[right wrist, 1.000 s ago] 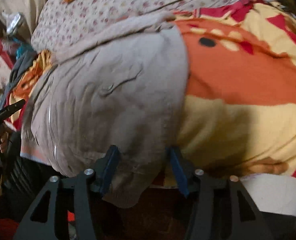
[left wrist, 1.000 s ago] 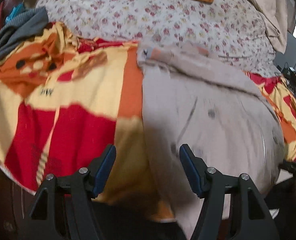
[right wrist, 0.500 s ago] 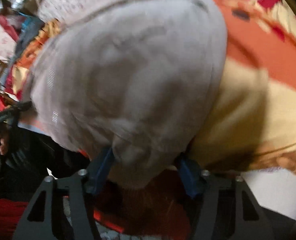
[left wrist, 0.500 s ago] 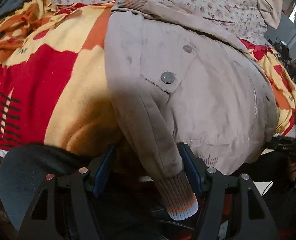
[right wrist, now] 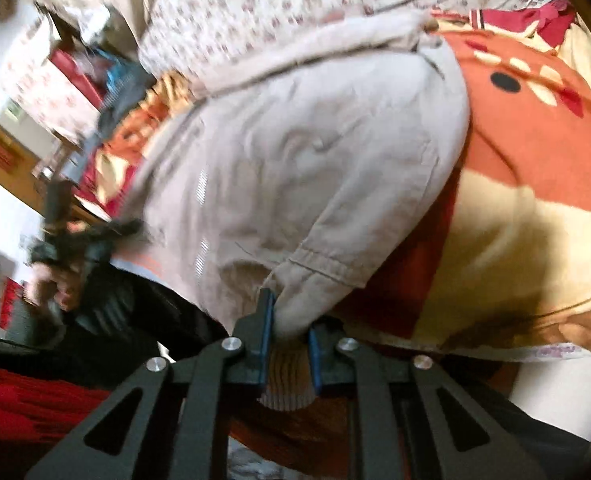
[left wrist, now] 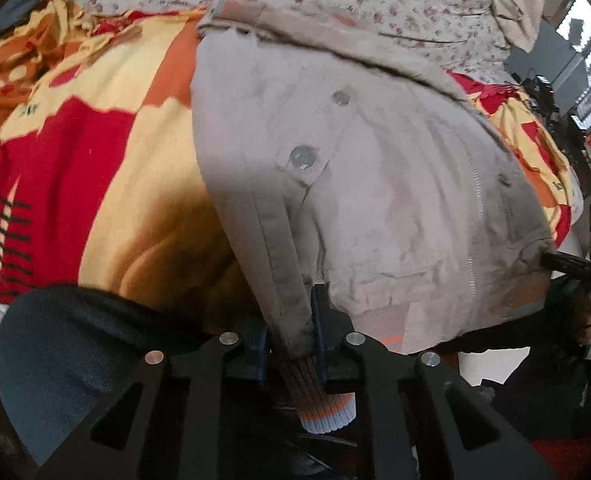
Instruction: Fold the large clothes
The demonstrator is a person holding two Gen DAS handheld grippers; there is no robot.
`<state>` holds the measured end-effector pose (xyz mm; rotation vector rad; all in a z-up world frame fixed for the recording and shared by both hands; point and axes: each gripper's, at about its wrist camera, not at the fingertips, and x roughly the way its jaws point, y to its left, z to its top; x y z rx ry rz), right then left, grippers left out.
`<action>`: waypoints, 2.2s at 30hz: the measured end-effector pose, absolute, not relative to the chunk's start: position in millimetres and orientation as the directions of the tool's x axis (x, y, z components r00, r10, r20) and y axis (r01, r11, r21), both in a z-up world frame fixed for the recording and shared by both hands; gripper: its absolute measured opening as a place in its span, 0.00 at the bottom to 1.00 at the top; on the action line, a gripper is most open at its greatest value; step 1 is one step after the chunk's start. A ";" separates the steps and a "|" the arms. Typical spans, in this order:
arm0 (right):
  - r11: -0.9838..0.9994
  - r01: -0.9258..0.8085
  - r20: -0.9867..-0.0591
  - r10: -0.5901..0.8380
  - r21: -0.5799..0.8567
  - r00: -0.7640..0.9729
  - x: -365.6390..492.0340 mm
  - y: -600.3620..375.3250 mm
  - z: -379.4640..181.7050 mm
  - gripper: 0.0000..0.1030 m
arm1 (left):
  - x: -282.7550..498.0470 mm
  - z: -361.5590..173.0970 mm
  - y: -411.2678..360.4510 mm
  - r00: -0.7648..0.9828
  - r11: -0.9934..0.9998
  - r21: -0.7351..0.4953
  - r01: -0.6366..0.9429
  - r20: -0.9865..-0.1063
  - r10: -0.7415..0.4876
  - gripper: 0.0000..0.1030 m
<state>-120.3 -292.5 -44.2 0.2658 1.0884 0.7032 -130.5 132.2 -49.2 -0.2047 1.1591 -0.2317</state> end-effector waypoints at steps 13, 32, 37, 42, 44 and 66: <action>0.794 -0.425 -0.602 0.607 0.435 0.519 -108.7 -304.3 8.6 0.09 | -132.9 22.2 164.3 0.584 0.897 -0.435 0.076 -0.710 -0.394 0.00; 0.920 -0.270 -0.479 0.381 0.285 0.791 74.3 -286.3 101.5 0.09 | 70.0 106.2 167.4 0.748 0.955 -0.296 0.011 -0.631 -0.204 0.00; 0.951 -0.205 -0.536 0.301 0.232 0.789 137.6 -268.6 68.1 0.09 | 128.6 58.6 169.2 0.736 0.960 -0.270 -0.080 -0.665 -0.126 0.00; 0.966 -0.157 -0.614 0.253 0.207 0.748 188.9 -255.6 25.8 0.09 | 168.9 12.8 162.6 0.711 0.973 -0.180 -0.142 -0.702 -0.026 0.02; 0.967 -0.139 -0.644 0.246 0.213 0.724 205.3 -254.1 8.5 0.09 | 180.0 -0.2 162.0 0.701 0.976 -0.161 -0.149 -0.713 -0.011 0.04; 0.883 -0.135 -0.542 0.390 0.450 0.744 187.4 -290.1 31.2 0.38 | 162.9 31.5 186.8 0.820 0.961 -0.224 -0.161 -0.573 0.004 0.75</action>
